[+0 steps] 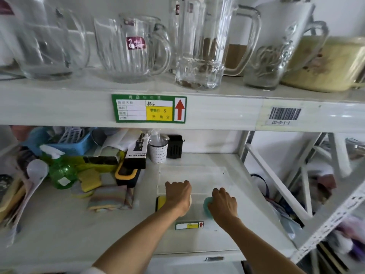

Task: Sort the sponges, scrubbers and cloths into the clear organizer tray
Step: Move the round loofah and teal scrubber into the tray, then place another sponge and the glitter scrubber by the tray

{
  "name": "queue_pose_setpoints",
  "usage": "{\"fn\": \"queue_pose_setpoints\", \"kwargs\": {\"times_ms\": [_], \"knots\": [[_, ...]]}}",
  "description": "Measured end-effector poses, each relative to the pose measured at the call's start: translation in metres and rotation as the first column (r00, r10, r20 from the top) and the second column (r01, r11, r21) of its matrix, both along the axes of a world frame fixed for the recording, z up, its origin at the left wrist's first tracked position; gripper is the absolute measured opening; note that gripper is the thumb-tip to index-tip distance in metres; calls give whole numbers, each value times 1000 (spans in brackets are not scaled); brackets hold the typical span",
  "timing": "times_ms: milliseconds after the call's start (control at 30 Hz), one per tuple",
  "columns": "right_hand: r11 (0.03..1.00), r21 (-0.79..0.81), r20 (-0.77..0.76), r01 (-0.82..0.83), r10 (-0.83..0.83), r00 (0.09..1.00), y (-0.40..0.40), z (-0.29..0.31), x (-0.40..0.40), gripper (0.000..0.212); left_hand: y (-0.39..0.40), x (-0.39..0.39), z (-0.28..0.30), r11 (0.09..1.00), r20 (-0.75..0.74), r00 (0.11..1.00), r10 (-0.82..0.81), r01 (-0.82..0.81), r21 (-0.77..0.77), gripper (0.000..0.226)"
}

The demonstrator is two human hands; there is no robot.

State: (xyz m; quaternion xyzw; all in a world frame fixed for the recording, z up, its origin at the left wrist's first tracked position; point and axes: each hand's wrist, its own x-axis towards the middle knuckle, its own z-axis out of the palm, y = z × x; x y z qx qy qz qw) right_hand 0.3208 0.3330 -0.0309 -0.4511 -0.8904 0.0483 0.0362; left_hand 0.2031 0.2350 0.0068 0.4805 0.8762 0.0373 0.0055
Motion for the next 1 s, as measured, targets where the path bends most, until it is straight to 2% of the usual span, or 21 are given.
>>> {"fn": "queue_pose_setpoints", "kwargs": {"times_ms": [200, 300, 367, 500, 667, 800, 1000], "knots": [[997, 70, 87, 27, -33, 996, 3, -1, -1, 29, 3, -3, -5, 995, -122, 992, -5, -7, -103, 32], [992, 122, 157, 31, -50, 986, 5, 2, -2, 30, 3, -5, -11, 993, -124, 992, -8, -7, -114, 28], [988, 153, 150, 34, -57, 987, 6, 5, -3, 34, 1, -8, -14, 998, -92, 996, -14, 8, -66, 22], [977, 212, 40, 16, -25, 999, 3, 18, -16, 34, -8, -18, -10, 989, 6, 1000, -28, 27, 147, 21], [968, 234, -141, -91, 127, 982, -20, 45, -61, 25, -31, -48, -3, 913, 94, 994, 51, -84, 400, 16], [943, 257, -231, -211, 272, 934, -55, 60, -108, 22, -67, -83, -2, 872, 178, 975, 132, -200, 447, 14], [889, 203, -189, -410, 446, 875, -114, 53, -168, 26, -141, -137, -15, 846, 210, 939, 273, -338, 412, 22]]}}
